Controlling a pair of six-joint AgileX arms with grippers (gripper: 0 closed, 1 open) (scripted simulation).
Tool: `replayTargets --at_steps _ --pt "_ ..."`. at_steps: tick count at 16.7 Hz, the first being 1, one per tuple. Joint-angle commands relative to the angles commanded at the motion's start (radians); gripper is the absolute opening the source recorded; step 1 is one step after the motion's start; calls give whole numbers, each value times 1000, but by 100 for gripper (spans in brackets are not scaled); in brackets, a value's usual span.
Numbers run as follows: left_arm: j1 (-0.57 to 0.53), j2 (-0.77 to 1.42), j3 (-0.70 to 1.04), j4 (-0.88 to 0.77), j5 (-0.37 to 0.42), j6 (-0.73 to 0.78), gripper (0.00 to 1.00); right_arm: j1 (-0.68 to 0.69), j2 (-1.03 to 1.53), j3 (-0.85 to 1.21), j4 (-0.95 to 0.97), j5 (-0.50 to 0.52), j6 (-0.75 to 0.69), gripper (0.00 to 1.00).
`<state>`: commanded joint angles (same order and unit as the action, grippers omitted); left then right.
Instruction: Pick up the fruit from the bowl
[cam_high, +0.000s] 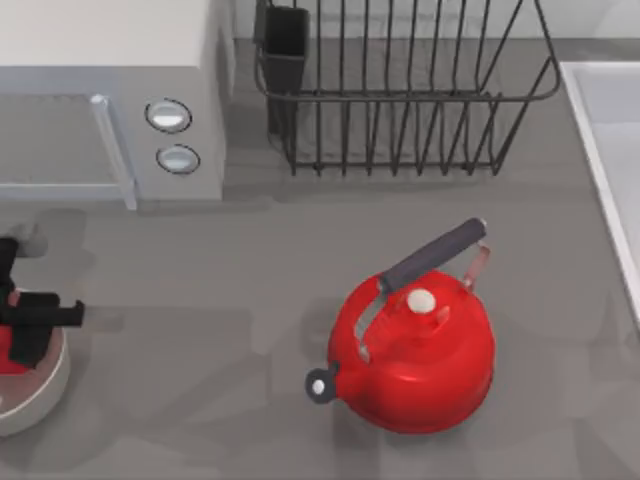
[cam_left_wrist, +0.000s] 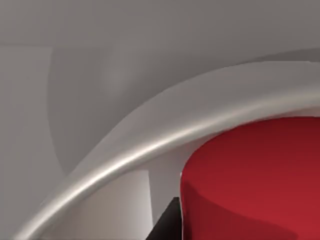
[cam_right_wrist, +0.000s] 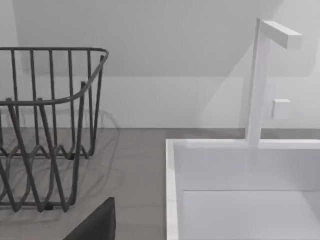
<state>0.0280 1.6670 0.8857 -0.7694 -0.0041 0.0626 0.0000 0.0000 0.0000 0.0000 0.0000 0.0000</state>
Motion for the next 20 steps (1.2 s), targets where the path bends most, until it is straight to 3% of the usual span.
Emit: replayTargets --at_steps 4,13,20 --pt "-3 8 191 -195 0 -2 0 0 0 0 0 0 0 100" --pt "-12 -36 839 -891 0 -12 0 0 0 0 0 0 0 100" --pt "-14 -59 940 -994 0 -15 0 0 0 0 0 0 0 100"
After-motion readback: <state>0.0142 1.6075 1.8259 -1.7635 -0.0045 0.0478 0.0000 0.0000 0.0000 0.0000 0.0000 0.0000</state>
